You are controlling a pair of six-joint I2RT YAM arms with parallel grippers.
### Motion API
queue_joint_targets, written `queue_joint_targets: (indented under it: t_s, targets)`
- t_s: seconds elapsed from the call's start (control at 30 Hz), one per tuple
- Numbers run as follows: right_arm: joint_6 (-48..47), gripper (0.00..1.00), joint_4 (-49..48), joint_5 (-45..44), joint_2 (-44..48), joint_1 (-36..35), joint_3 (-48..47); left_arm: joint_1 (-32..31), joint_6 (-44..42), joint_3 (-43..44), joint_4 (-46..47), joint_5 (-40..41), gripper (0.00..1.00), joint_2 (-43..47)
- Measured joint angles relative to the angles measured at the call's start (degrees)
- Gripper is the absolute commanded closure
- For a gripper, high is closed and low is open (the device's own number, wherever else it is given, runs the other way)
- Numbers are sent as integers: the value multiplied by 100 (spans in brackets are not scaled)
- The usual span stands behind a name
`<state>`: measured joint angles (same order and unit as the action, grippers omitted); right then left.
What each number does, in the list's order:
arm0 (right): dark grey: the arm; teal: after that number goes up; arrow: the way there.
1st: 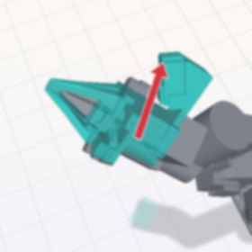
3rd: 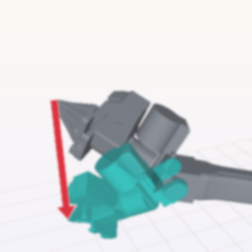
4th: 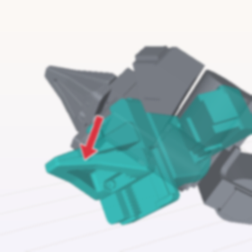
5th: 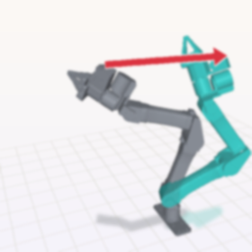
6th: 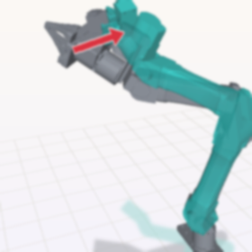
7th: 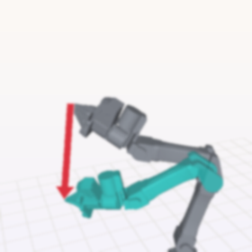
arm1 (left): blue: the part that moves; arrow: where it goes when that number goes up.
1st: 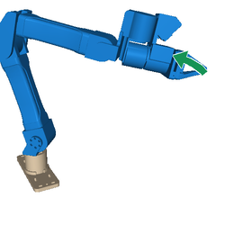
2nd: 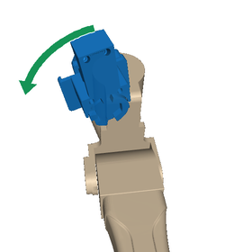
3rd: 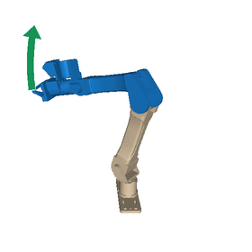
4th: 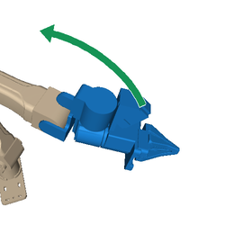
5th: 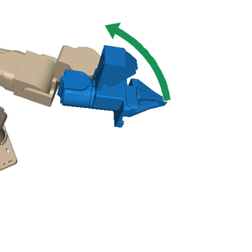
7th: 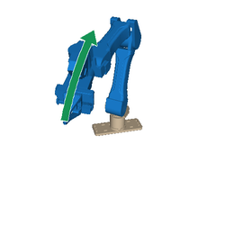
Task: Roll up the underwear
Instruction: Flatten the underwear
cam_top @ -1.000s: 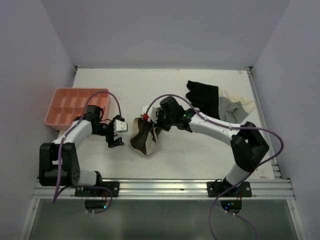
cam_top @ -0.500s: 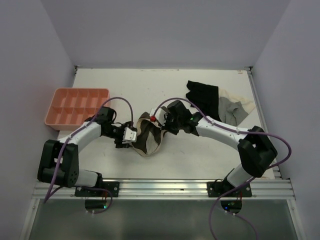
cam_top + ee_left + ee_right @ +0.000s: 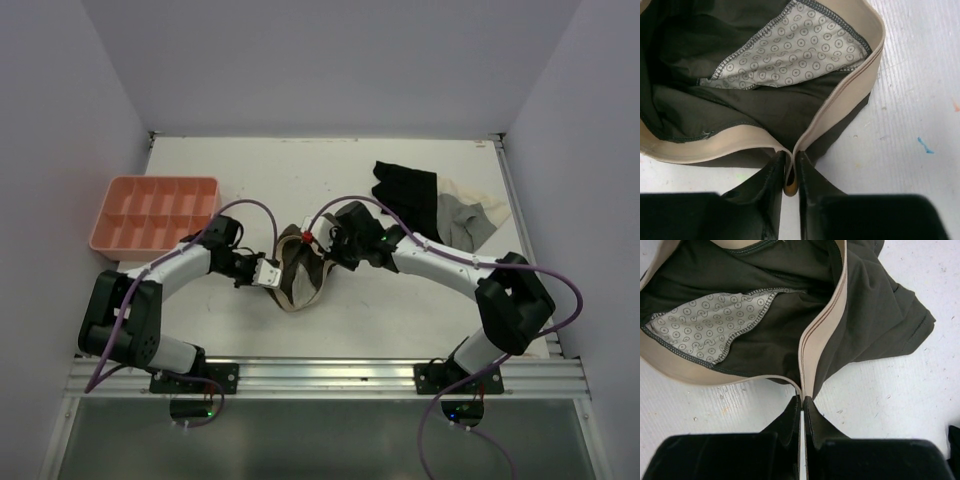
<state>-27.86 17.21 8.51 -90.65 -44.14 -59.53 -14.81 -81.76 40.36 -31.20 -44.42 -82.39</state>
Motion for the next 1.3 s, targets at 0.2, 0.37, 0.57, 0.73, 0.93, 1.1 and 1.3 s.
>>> queue_joint_targets:
  t_s: [0.2,0.37,0.57,0.73,0.93,1.1,1.3]
  targets:
    - [280,100,9,-96,245,160,17,85,629,131,17,127,100,85]
    - [745,100,-11,-444,1346,697,76,1119,2140,1141,166,-181,100,345]
    - [1255,100,0,-584,2474,892,-162,1858,3491,2146,385,-804,100,931]
    - [1558,100,520,-575,2868,887,-387,1869,3803,2087,37,-1115,100,1832]
    - [1969,100,1287,-291,3635,678,-411,1886,3775,1635,-658,-1325,100,3405]
    - [2175,100,1537,-286,3692,627,-444,1886,4085,1558,-835,-1414,100,3740]
    - [2258,100,1434,-682,1840,848,-662,1840,5250,1875,-236,-1198,100,1617]
